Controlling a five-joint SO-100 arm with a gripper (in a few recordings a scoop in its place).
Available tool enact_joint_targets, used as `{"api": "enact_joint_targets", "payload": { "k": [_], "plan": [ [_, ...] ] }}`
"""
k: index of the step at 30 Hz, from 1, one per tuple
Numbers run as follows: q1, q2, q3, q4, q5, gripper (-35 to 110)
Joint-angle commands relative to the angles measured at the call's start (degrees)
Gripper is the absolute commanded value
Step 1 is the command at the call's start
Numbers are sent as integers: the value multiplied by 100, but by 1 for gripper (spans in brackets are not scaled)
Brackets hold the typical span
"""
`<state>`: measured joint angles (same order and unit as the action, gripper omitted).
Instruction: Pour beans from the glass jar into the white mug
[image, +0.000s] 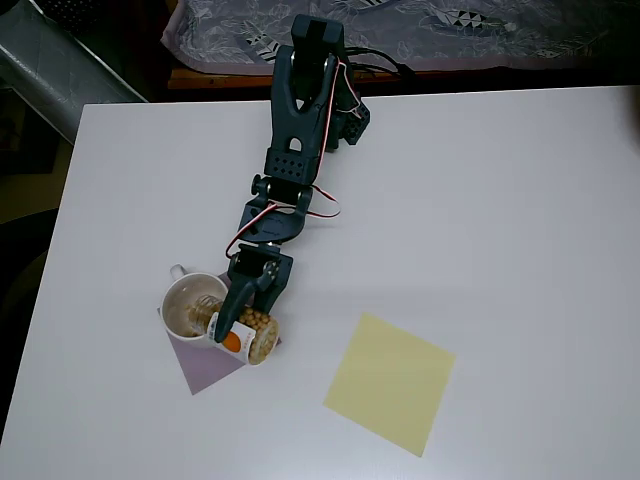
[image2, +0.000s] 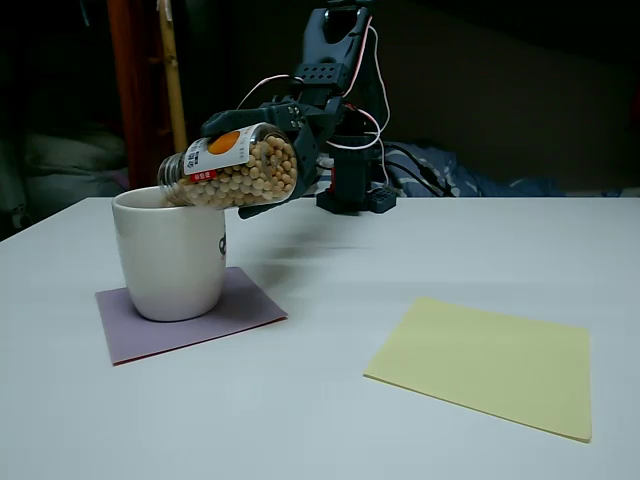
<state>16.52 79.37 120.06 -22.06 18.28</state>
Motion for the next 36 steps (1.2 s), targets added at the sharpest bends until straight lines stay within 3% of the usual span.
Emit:
{"api": "enact_joint_targets", "payload": {
  "k": [1,23,36],
  "plan": [
    [167,132,70,114,114,0],
    [246,132,97,123,-70,0],
    [123,721,123,123,-2979,0]
  ]
}}
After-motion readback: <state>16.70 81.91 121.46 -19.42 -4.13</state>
